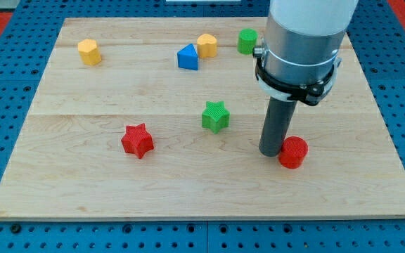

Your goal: Slide the yellow hexagon towards the red star

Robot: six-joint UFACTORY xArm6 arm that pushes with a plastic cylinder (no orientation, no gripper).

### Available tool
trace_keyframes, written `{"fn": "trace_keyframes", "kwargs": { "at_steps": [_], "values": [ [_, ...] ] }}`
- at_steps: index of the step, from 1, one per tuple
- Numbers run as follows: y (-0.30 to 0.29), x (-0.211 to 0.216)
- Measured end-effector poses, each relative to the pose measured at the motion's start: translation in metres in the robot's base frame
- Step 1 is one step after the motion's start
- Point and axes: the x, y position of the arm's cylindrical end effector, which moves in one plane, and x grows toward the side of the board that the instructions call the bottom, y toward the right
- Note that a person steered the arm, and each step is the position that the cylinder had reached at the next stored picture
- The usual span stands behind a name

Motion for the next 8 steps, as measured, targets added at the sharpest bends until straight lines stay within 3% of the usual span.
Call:
{"fn": "trace_keyframes", "kwargs": {
  "at_steps": [2,6,8],
  "values": [
    [0.000,0.022],
    [-0.018,0.022],
    [-0.064,-0.005]
  ]
}}
